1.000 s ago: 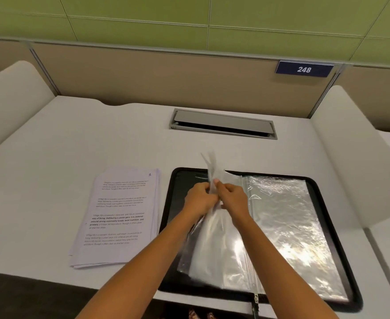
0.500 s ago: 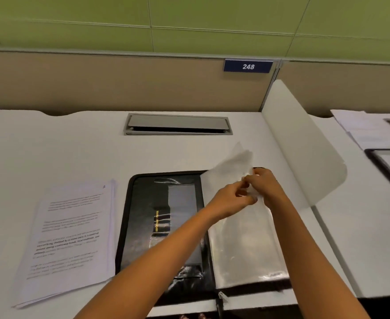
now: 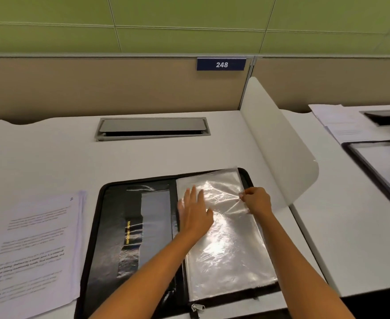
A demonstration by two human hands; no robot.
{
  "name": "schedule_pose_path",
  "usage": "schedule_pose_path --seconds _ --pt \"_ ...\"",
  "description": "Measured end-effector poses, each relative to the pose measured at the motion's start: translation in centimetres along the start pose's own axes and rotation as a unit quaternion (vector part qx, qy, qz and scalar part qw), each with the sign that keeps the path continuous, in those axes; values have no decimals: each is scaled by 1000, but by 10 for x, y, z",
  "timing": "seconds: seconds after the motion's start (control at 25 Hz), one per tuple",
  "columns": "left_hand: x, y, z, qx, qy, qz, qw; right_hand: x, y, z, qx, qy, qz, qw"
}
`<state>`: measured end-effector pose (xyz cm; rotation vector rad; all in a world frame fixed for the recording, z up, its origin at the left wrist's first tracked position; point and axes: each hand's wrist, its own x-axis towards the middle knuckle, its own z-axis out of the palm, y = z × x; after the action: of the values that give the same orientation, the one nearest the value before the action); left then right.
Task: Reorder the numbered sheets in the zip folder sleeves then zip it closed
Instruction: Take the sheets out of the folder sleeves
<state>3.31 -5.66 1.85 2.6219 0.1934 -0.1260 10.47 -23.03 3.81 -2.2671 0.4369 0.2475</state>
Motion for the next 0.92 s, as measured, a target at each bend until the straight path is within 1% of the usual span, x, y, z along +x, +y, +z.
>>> schedule_pose_path --seconds 0.08,0.2,0.28,0.36,0.44,0.52,0.64,0.92 --pt "0 -17 10 42 -24 -18 999 -1 5 4 -26 20 -4 999" --pt "1 -32 20 80 -46 -4 996 -6 6 11 -24 34 -26 999" --pt "3 -36 28 105 -48 17 993 -10 5 21 -42 44 -91 994" --pt "3 -37 35 113 -40 25 993 -15 4 35 -78 32 -171 982" --pt "4 -37 41 124 -25 30 992 -19 5 53 -143 -7 -235 962" --pt "5 -36 44 149 -19 46 988 -20 10 69 -213 -41 -271 938" --pt "5 -35 45 166 -18 70 984 -22 18 80 -285 -57 -278 916" --pt "7 -41 43 160 -29 84 983 -21 16 82 -296 -50 -273 914"
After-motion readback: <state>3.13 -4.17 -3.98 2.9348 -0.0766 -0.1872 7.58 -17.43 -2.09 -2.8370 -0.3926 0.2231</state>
